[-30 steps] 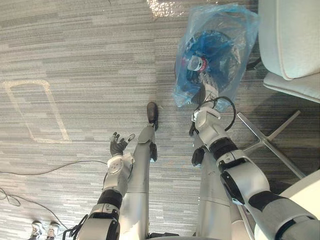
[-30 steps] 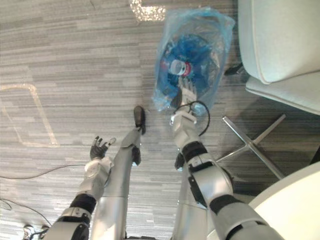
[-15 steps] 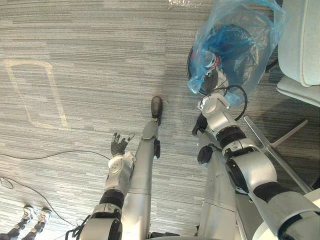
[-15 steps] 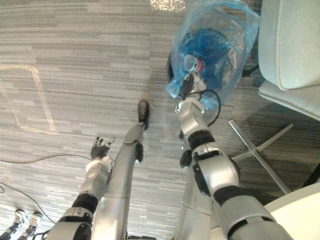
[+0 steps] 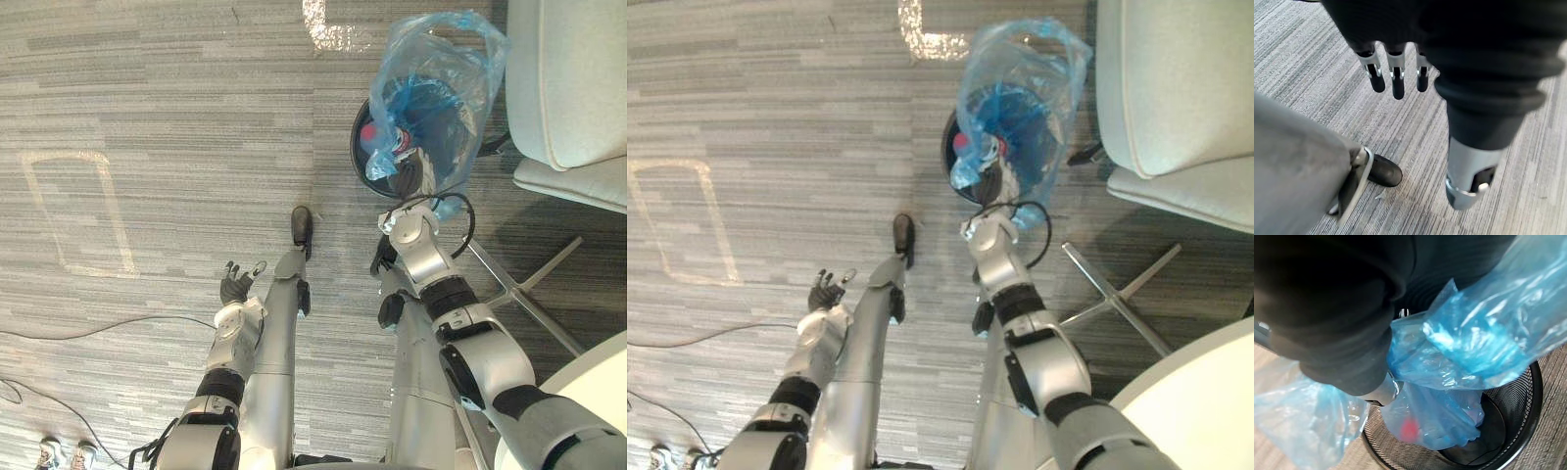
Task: Gather rubbish on tea table into small bin, then transfer packed bag to large trash can.
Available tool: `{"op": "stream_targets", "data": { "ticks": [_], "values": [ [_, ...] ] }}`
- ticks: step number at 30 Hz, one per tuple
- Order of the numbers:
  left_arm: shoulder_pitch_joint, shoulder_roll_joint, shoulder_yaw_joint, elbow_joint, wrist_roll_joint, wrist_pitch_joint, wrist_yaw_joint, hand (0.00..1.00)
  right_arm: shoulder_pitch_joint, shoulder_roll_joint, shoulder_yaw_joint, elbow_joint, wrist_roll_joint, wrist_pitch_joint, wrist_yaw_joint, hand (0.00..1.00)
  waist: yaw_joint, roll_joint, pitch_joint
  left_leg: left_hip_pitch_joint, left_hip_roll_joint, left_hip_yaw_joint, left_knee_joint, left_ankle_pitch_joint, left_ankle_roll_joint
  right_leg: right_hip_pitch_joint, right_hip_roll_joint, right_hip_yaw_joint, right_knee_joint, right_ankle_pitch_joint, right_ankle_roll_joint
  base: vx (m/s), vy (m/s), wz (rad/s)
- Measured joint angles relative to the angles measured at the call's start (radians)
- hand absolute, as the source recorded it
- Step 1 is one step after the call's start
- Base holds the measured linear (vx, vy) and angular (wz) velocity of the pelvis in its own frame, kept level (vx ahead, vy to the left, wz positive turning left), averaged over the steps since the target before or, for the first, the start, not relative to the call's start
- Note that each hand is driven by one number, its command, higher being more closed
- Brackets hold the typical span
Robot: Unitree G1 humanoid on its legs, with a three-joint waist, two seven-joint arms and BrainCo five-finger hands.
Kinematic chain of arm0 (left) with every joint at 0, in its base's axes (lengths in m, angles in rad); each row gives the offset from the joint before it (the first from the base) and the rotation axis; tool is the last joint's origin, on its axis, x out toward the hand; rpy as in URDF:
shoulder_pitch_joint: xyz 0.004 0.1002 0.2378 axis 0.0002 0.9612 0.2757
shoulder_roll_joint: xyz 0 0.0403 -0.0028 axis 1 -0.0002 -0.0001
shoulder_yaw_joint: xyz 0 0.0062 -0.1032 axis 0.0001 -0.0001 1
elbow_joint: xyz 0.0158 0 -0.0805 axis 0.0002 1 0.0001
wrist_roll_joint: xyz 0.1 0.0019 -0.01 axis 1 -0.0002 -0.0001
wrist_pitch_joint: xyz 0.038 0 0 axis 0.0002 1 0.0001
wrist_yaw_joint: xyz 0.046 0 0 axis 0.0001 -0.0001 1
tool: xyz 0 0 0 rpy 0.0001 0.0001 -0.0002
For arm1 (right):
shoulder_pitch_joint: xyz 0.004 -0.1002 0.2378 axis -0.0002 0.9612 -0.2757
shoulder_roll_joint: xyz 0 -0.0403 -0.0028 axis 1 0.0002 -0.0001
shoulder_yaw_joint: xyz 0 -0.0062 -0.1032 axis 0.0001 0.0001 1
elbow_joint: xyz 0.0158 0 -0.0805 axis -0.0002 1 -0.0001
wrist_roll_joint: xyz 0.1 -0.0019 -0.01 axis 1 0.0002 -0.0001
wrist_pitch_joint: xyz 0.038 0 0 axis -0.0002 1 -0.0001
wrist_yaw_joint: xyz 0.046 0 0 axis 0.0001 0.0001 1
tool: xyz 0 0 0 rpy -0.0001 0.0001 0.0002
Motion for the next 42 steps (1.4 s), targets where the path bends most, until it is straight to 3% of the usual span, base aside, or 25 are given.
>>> {"op": "stream_targets", "data": {
  "ticks": [12,25,27,28,34,37,38,40,42],
  "values": [
    [0.089,-0.017,-0.003,0.046,0.105,0.063,-0.047,0.0,0.377,0.048,0.122,-0.222,0.014,-0.045,0.098,1.0,-0.043,-0.018,-0.017,0.32,0.037,0.031,-0.003,-0.067,0.0,0.332,0.04,0.018,-0.08,-0.013,0.015,0.01,-0.018,-0.11],
    [0.264,-0.018,-0.075,0.1,0.218,0.109,-0.09,0.0,0.699,0.067,0.218,-0.486,0.023,-0.093,0.224,1.0,-0.092,-0.05,-0.195,0.691,0.027,0.057,-0.158,-0.076,-0.018,0.687,0.053,0.02,-0.225,-0.025,0.015,0.08,-0.029,0.0],
    [0.288,-0.017,-0.091,0.127,0.238,0.118,-0.1,0.0,0.747,0.065,0.229,-0.512,0.024,-0.095,0.253,1.0,-0.094,-0.053,-0.238,0.751,0.018,0.059,-0.213,-0.067,-0.028,0.741,0.056,0.022,-0.281,-0.012,0.02,0.22,0.029,-0.14],
    [0.314,0.002,-0.09,0.21,0.278,0.121,-0.108,0.0,0.756,0.06,0.228,-0.501,0.045,-0.117,0.31,1.0,-0.101,-0.051,-0.289,0.873,-0.002,0.08,-0.341,-0.03,-0.033,0.891,0.073,0.052,-0.477,0.078,0.037,0.3,0.069,-0.29],
    [0.315,0.044,-0.13,0.211,0.282,0.126,-0.108,0.0,0.747,0.03,0.241,-0.443,0.054,-0.121,0.34,1.0,-0.112,-0.054,-0.291,0.929,-0.03,0.077,-0.409,0.006,-0.022,0.948,0.066,0.067,-0.55,0.12,0.047,0.04,0.015,-0.04],
    [0.354,0.073,-0.194,0.087,0.308,0.14,-0.108,0.0,0.751,-0.011,0.258,-0.484,0.093,-0.126,0.374,1.0,-0.114,-0.057,-0.306,1.013,-0.039,0.093,-0.45,0.005,-0.025,1.002,0.061,0.094,-0.57,0.123,0.052,-0.04,0.034,-0.19],
    [0.36,0.096,-0.225,-0.054,0.329,0.151,-0.106,0.0,0.749,-0.039,0.258,-0.514,0.104,-0.134,0.389,1.0,-0.113,-0.062,-0.327,1.012,-0.041,0.094,-0.459,-0.004,-0.035,0.993,0.056,0.102,-0.571,0.119,0.058,-0.06,0.033,-0.25],
    [0.399,0.149,-0.265,-0.285,0.368,0.113,-0.113,0.0,0.746,-0.057,0.255,-0.545,0.127,-0.149,0.4,1.0,-0.118,-0.067,-0.341,1.015,-0.052,0.079,-0.465,0.0,-0.031,0.994,0.054,0.112,-0.57,0.124,0.06,-0.04,0.033,-0.23],
    [0.401,0.156,-0.265,-0.309,0.344,0.085,-0.154,0.0,0.746,-0.081,0.247,-0.548,0.138,-0.15,0.405,1.0,-0.121,-0.062,-0.351,1.027,-0.057,0.08,-0.475,0.003,-0.026,0.996,0.051,0.126,-0.573,0.127,0.065,-0.02,0.03,-0.13]
  ]
}}
